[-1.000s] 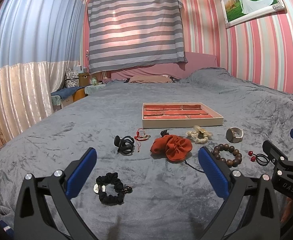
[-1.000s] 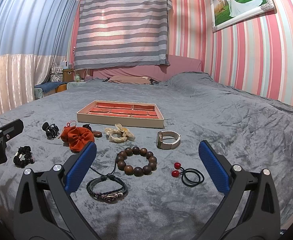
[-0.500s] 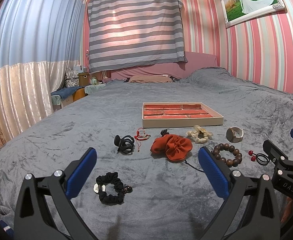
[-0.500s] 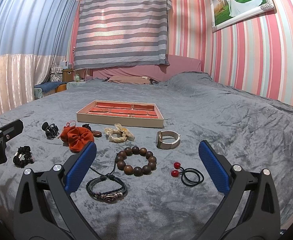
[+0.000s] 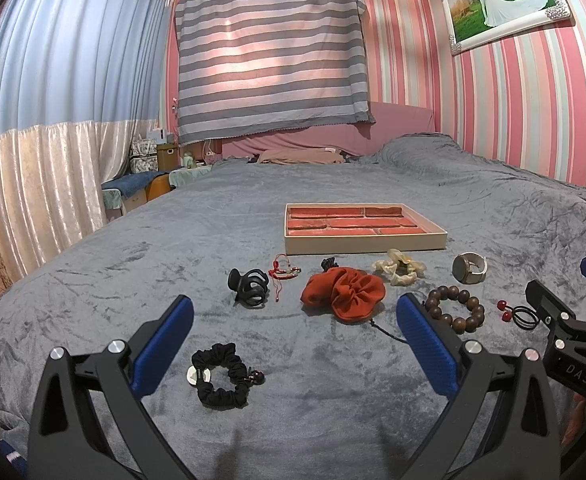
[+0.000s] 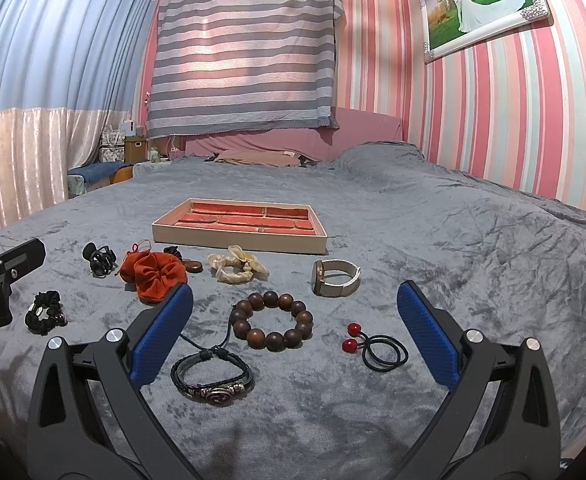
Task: Organize jewelry
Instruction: 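Grasp the orange scrunchie with the left tool while the right tool grasps the white-strap watch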
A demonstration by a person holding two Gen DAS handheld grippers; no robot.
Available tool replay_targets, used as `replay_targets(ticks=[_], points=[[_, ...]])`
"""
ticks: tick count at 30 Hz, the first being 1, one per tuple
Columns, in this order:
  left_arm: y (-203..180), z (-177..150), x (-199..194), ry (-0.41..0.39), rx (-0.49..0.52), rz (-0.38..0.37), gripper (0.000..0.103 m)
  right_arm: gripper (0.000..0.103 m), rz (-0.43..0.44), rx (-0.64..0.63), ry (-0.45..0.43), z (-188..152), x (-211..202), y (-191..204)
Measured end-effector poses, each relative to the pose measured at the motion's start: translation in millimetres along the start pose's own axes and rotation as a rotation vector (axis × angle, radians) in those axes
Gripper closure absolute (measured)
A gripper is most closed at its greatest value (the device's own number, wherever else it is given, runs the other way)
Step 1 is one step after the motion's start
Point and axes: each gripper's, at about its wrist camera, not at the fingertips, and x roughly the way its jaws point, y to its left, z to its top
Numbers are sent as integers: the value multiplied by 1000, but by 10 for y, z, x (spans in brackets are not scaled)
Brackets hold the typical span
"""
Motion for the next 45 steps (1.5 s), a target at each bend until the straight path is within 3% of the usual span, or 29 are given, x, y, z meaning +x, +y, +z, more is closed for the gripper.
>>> replay_targets(ticks=[11,17,24,28,34,45], points=[[-4,-27,70,16,10,0,4,4,2,7,39,-63,157,-37],[56,-9,227,71,-13,-12,4,4,-19,9,85,-72,331,-74],[119,80,558,183,-40,-44,4,4,-34,-2,159,16,622,-139],[82,212,733,189,-4,9,4,4,-21,-27,197,121,847,-144],[71,408,1025,216,-1,-4,4,4,58,13,205,280,1082,-194],[-47,432,1681,358,16,-63,4,4,-6,-68,336,410,1649,-395]])
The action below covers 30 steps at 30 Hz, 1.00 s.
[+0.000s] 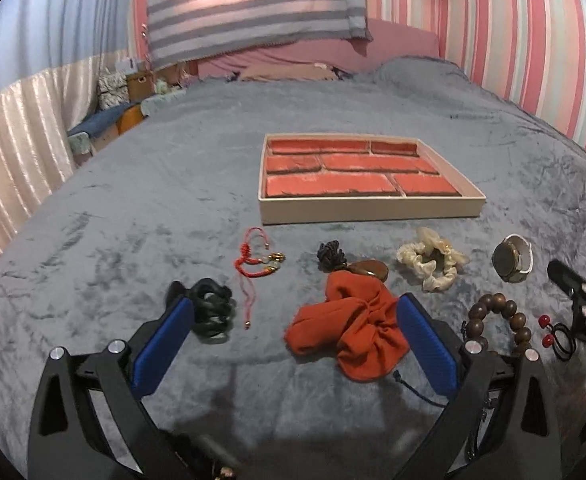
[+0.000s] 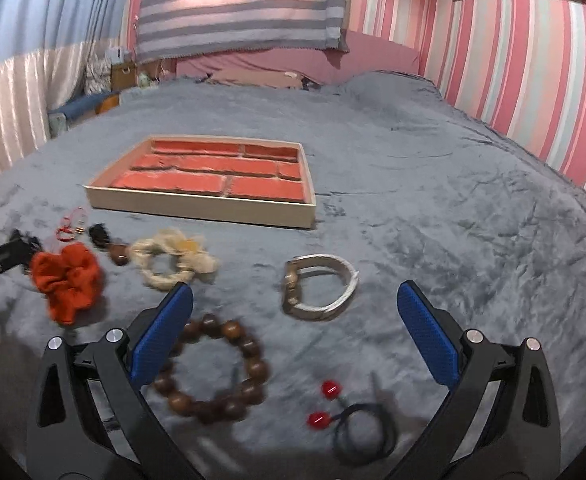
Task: Organize jewelry
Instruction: 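Grasp the orange scrunchie with the left tool while the right tool grasps the white-strap watch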
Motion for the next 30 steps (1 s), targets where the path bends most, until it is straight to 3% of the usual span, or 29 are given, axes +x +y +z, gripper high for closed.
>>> replay_targets(ticks=[9,14,20,24,26,30], points=[[0,-93,280,61,3,-77,5,4,-22,71,126,26,554,-353],[-4,-91,366,88,2,-99,9,6,-21,124,147,-2,700,-540],[-37,-90,469,117,22,-100,21,26,-8,145,200,17,920,-644],[-30,-83,560,146,21,-116,32,46,22,169,268,-36,1133,-661],[-12,-79,583,154,15,-124,35,50,24,164,286,-40,1203,-649],[-9,-74,669,183,15,-142,49,57,35,161,309,-44,1283,-637]])
